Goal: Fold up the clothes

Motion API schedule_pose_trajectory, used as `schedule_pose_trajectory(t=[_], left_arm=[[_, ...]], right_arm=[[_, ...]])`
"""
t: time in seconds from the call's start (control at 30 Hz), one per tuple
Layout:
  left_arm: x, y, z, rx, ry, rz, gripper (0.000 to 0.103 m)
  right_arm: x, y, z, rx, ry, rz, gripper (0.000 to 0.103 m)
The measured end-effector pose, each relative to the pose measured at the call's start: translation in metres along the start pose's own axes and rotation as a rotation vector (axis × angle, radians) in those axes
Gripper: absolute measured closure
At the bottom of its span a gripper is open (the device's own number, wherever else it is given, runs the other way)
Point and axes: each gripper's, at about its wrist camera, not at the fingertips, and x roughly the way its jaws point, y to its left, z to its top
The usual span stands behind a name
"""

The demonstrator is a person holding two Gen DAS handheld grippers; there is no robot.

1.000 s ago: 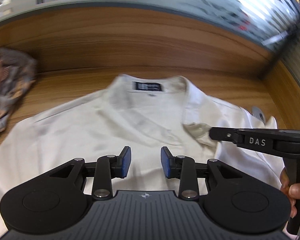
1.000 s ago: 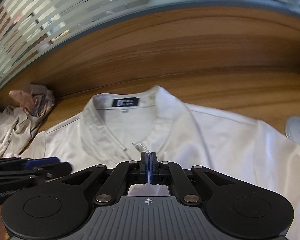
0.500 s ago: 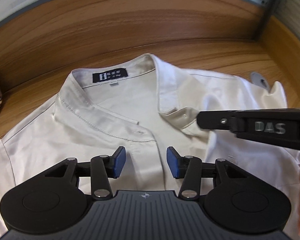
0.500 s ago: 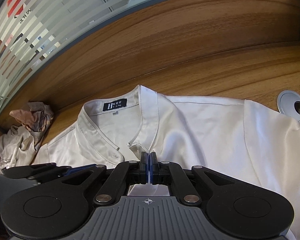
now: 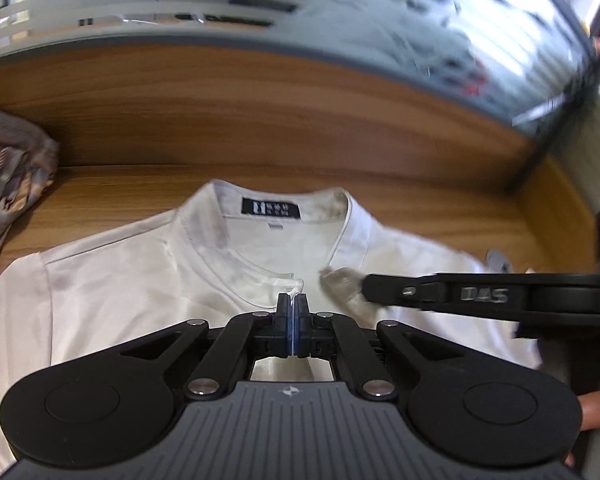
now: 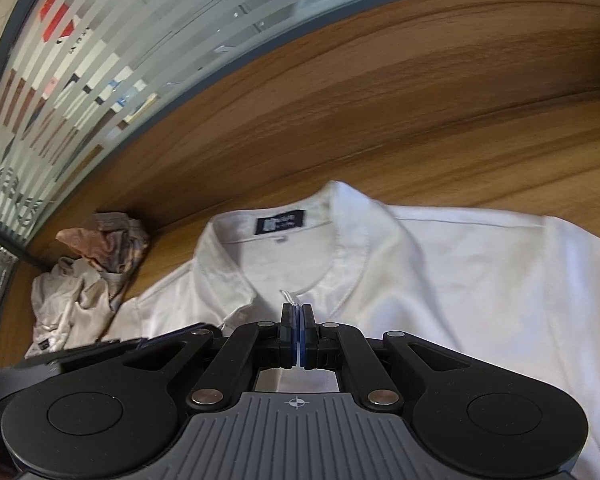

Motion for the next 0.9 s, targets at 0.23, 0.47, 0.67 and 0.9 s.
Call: schedule_pose_trajectory(t=[0.23, 0.47, 0.67, 0.9], left_arm=[[-0.014, 0.009, 0.000, -0.044, -0.038, 0.001, 0.102], [-0.011, 0.005, 0.003, -0.057, -0.032, -0.001, 0.102], [0.005, -0.010, 0.001, -0.022, -0.023, -0.019, 0.102], [0.020, -0.017, -0.003, 0.018, -0.012, -0.013, 0.102]], right_arm=[[0.032, 0.023, 0.004, -0.048, 0.042, 0.015, 0.099], [0.036, 0.024, 0.006, -0.074, 0.069, 0.008, 0.087], [0.019, 0.018, 0.012, -0.094, 0.069, -0.013, 0.084], [0.023, 0.002, 0.018, 0.014, 0.105, 0.037, 0.079]])
